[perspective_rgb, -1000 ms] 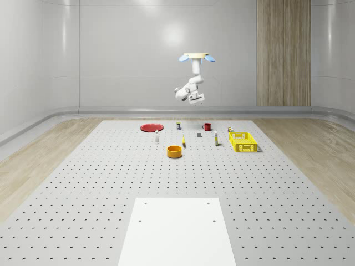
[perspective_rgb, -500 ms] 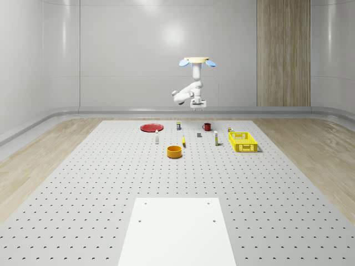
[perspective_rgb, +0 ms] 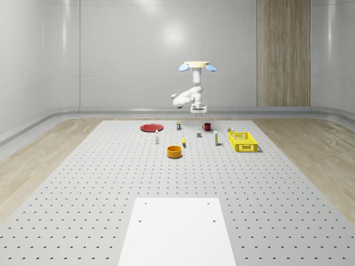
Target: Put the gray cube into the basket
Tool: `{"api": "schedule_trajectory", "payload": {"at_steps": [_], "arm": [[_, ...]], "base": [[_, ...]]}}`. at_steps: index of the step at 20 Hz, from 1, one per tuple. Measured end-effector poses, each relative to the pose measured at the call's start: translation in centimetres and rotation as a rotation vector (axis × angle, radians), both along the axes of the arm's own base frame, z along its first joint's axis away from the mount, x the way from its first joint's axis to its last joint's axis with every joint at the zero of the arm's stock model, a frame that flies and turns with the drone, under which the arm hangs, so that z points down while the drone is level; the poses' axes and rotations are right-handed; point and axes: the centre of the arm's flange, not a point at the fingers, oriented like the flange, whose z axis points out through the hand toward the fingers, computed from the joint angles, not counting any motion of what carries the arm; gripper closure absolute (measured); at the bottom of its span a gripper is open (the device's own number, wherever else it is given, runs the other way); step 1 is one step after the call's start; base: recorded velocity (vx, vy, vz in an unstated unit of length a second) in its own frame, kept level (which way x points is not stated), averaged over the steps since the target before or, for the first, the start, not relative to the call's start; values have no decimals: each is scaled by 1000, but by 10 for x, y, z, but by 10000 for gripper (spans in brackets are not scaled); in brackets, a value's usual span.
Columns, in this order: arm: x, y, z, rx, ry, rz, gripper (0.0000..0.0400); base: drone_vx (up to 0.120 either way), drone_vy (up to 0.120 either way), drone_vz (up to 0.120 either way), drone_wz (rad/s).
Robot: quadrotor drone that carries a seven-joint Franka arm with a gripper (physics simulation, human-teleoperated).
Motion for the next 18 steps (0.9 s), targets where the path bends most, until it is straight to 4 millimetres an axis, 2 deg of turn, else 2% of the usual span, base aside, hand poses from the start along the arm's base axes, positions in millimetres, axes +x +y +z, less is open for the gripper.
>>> {"api": "schedule_trajectory", "payload": {"at_steps": [5, 9, 14, 16, 18], "arm": [[0, 0, 0, -4, 0, 0, 0], [0, 0, 0, -5, 0, 0, 0], [0, -1, 0, -6, 0, 0, 0], [0, -1, 0, -6, 0, 0, 0], [0, -1, 0, -6, 0, 0, 0]], "base": [[0, 0, -120, 0], [80, 0, -120, 0], [0, 0, -120, 0], [100, 0, -120, 0], [0, 0, -120, 0]]}}
